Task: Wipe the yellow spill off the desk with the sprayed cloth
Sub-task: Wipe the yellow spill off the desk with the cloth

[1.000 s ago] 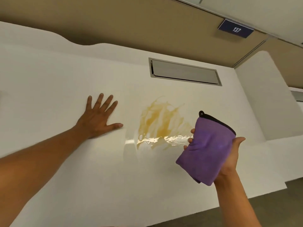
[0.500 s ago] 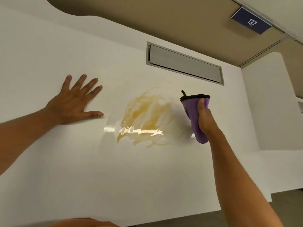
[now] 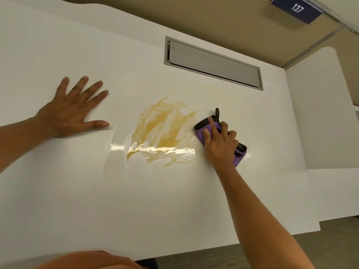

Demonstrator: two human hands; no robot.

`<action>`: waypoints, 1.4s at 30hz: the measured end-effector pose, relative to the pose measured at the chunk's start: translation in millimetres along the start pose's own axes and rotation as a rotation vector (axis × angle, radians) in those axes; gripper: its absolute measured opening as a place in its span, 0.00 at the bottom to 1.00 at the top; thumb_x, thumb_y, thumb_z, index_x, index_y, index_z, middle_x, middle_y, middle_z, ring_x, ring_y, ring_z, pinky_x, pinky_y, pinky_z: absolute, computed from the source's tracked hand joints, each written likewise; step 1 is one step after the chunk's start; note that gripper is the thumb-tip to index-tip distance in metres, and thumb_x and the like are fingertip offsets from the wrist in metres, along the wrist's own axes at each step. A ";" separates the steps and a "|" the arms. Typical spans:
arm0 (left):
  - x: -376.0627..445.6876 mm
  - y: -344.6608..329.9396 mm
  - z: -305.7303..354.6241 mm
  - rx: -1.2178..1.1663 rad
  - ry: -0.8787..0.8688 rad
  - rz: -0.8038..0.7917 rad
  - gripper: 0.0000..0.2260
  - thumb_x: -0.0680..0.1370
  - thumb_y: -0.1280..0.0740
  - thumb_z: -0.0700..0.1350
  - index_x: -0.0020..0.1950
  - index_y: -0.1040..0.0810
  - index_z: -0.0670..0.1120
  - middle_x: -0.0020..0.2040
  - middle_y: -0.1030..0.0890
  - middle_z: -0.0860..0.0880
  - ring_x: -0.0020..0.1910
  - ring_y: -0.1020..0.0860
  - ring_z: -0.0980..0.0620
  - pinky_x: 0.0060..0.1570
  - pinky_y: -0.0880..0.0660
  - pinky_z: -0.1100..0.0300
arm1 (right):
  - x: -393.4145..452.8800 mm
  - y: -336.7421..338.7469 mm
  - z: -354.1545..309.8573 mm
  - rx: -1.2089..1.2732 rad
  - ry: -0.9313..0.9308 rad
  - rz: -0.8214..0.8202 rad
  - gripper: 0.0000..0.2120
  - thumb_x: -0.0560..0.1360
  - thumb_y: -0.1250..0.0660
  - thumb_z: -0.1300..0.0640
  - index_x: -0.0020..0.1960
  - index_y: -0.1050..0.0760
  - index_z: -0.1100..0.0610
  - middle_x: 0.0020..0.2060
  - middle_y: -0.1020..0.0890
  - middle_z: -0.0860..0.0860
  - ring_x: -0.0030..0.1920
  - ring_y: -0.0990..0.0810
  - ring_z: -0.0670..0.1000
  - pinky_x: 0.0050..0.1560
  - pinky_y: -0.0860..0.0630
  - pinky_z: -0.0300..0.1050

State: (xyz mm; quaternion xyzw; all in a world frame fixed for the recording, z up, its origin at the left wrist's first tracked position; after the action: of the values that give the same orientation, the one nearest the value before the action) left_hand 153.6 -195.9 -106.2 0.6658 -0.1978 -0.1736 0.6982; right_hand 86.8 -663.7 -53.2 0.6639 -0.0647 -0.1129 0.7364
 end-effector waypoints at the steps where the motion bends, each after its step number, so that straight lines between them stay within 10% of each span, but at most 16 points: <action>1: 0.0 -0.3 -0.3 -0.005 0.004 -0.001 0.46 0.76 0.49 0.76 0.88 0.51 0.52 0.89 0.50 0.48 0.87 0.48 0.36 0.82 0.60 0.35 | -6.9 0.8 -0.9 0.021 -0.052 -0.028 0.27 0.86 0.50 0.39 0.84 0.41 0.44 0.74 0.32 0.56 0.58 0.28 0.65 0.57 0.26 0.61; 12: 0.2 9.3 5.3 0.012 0.037 -0.041 0.48 0.75 0.52 0.79 0.88 0.49 0.51 0.88 0.46 0.46 0.86 0.46 0.36 0.81 0.53 0.30 | -98.0 -6.5 -30.1 0.154 0.080 0.008 0.29 0.84 0.42 0.38 0.83 0.37 0.45 0.67 0.27 0.59 0.53 0.25 0.61 0.51 0.23 0.56; 21: 0.9 19.8 8.6 0.010 0.064 -0.063 0.49 0.74 0.53 0.80 0.88 0.50 0.53 0.89 0.47 0.49 0.87 0.48 0.38 0.82 0.53 0.32 | 12.1 -0.1 -13.5 0.318 -0.315 -0.012 0.30 0.85 0.46 0.37 0.84 0.43 0.47 0.78 0.39 0.58 0.66 0.31 0.66 0.60 0.22 0.63; 28: 0.8 22.6 9.7 0.005 0.067 -0.043 0.48 0.74 0.54 0.81 0.88 0.50 0.54 0.89 0.47 0.49 0.87 0.48 0.38 0.82 0.52 0.32 | -116.1 -5.7 -60.9 0.248 -0.071 -0.020 0.31 0.86 0.43 0.41 0.84 0.42 0.54 0.74 0.33 0.60 0.60 0.28 0.64 0.55 0.22 0.60; 31: 1.7 24.7 10.8 0.006 0.070 -0.040 0.48 0.74 0.55 0.81 0.88 0.50 0.54 0.88 0.46 0.50 0.87 0.48 0.39 0.83 0.52 0.32 | -153.5 -14.1 -59.7 0.204 -0.037 -0.032 0.31 0.86 0.47 0.40 0.85 0.43 0.54 0.77 0.33 0.61 0.71 0.31 0.63 0.71 0.29 0.63; 34: 0.8 25.1 11.4 -0.001 0.078 -0.043 0.48 0.74 0.55 0.81 0.88 0.51 0.55 0.89 0.48 0.51 0.87 0.49 0.40 0.83 0.53 0.33 | -133.6 -14.0 -55.7 0.282 0.019 -0.045 0.32 0.86 0.50 0.41 0.85 0.44 0.57 0.83 0.41 0.62 0.83 0.45 0.62 0.82 0.45 0.64; 42: 0.5 24.5 11.9 0.017 0.060 -0.012 0.48 0.75 0.53 0.81 0.88 0.51 0.55 0.88 0.47 0.51 0.87 0.49 0.42 0.83 0.53 0.33 | -10.0 -4.1 -40.4 0.357 0.109 0.063 0.29 0.88 0.43 0.50 0.85 0.45 0.56 0.84 0.42 0.56 0.84 0.46 0.59 0.81 0.41 0.58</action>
State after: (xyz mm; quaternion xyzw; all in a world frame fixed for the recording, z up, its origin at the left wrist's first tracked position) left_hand 147.5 -205.0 -81.3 0.6777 -0.1740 -0.1562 0.6972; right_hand 86.7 -622.7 -61.2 0.7869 -0.0643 -0.0403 0.6123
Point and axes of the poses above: each hand's wrist, its own x-axis towards the middle knuckle, its own y-axis out of the back of the hand, z = x × y, the point moved 3 cm from there along x, towards the middle knuckle
